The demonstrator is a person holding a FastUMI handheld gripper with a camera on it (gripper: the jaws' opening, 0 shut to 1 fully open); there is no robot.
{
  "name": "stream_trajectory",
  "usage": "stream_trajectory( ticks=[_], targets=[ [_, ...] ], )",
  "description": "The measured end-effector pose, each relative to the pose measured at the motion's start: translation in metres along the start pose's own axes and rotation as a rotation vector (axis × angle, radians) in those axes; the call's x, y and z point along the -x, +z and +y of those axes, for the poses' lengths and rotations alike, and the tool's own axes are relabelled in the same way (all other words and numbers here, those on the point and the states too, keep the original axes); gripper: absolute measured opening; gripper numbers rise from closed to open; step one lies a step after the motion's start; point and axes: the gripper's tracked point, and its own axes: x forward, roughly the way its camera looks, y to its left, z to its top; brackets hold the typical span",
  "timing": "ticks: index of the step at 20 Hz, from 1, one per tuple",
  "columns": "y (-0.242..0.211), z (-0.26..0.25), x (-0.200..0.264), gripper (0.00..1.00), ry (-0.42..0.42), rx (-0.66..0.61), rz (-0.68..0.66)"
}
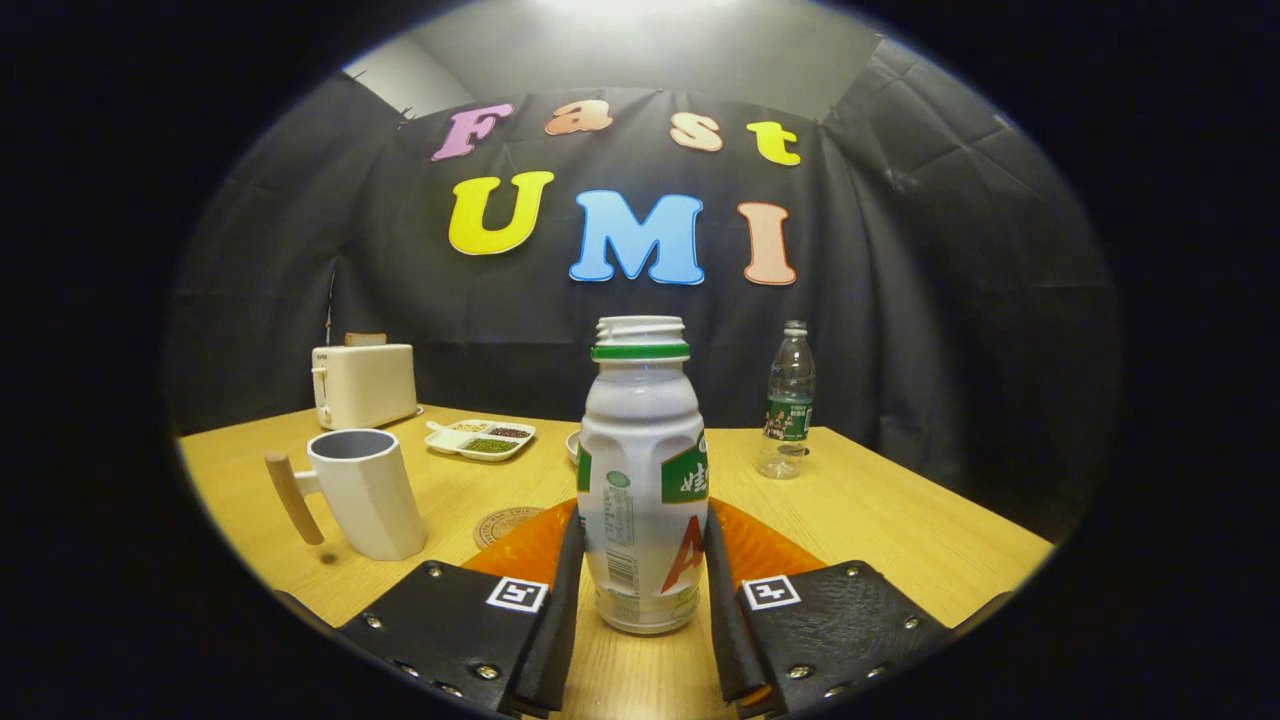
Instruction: Take the bottle from table, then pour the juice into the cup, finally place the bottle on the coaster
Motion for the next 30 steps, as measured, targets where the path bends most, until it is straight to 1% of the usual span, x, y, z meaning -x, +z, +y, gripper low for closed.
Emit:
stream_trajectory(
  ticks=[5,11,14,22,30],
  targets=[
    [0.015,0.006,-0.003,0.56,-0.024,0.172,-0.014],
    [0.031,0.021,-0.012,0.56,-0.021,0.397,-0.009],
    [0.045,0.029,-0.014,0.56,-0.032,0.502,-0.032],
    [0.073,0.056,-0.015,0.56,-0.058,0.83,-0.107],
    [0.08,0.069,-0.019,0.56,-0.076,1.045,-0.113]
  ],
)
